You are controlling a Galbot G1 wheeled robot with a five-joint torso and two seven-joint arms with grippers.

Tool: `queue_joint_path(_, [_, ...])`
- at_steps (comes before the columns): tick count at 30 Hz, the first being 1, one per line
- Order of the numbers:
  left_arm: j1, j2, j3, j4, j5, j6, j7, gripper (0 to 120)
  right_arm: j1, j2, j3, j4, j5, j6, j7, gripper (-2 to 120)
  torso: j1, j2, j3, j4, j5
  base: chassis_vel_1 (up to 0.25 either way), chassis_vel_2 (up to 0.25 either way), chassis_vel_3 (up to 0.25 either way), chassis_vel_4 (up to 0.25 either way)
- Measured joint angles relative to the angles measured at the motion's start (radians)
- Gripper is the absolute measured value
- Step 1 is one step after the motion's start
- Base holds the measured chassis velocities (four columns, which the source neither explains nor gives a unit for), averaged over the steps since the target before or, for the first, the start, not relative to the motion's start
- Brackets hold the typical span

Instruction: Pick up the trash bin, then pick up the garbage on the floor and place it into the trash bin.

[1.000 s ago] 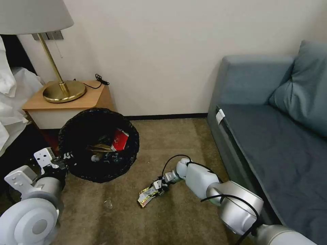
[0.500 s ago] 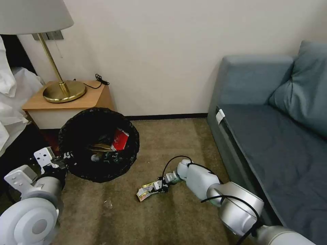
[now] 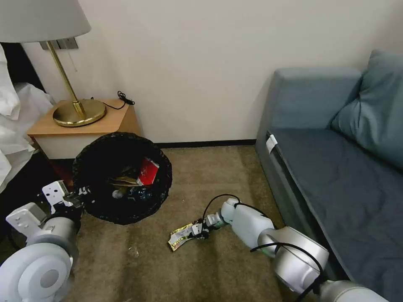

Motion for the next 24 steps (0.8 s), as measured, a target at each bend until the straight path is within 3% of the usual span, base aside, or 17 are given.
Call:
queue_joint_path(2, [-0.001,0.000,0.003,0.000,0.001,0.001,0.000,0,0.006,-0.001,0.000,0.001,-0.001,0.001,0.002,7,0.000,0.000,0.000,-0.0002,0.0000,0.000,0.000,0.000,0.000])
queue_joint_path(4, [-0.003,-0.003,0.008,0.000,0.004,0.002,0.001,0,0.014,0.000,0.006,0.001,-0.004,0.000,0.008,22,0.000,0.000,0.000,0.0001,0.0000,0.000,0.000,0.000,0.000])
queue_joint_path(7, [-0.002,-0.003,0.009,0.000,0.006,0.002,0.001,0,0.016,0.005,0.011,-0.001,-0.018,-0.003,0.010,30,0.000,0.000,0.000,0.0001,0.0001,0.000,0.000,0.000,0.000])
queue_joint_path(12, [-0.002,-0.003,0.009,0.000,0.006,0.002,0.001,0,0.016,0.006,0.012,-0.001,-0.022,-0.006,0.011,35,0.000,0.000,0.000,0.0001,0.0001,0.000,0.000,0.000,0.000])
queue_joint_path(13, [0.004,-0.001,0.005,-0.005,0.006,0.002,0.001,0,0.016,0.015,0.022,-0.010,-0.052,-0.013,0.013,51,0.000,0.000,0.000,0.0001,0.0001,0.000,0.000,0.000,0.000])
queue_joint_path(18, [0.012,-0.002,0.003,-0.011,0.006,0.002,0.001,0,0.006,0.021,0.024,-0.017,-0.077,-0.027,0.061,67,0.000,0.000,0.000,0.0001,0.0001,0.000,0.000,0.000,0.000])
queue_joint_path(20, [0.015,-0.004,0.002,-0.015,0.006,0.003,0.001,0,-0.003,0.024,0.022,-0.022,-0.094,-0.042,0.094,79,0.000,0.000,0.000,0.0001,0.0000,0.000,0.000,0.000,0.000])
queue_joint_path(24, [0.017,-0.004,0.002,-0.016,0.008,0.003,0.001,0,-0.006,0.025,0.022,-0.026,-0.107,-0.049,0.107,88,0.000,0.000,0.000,0.0001,0.0001,0.000,0.000,0.000,0.000])
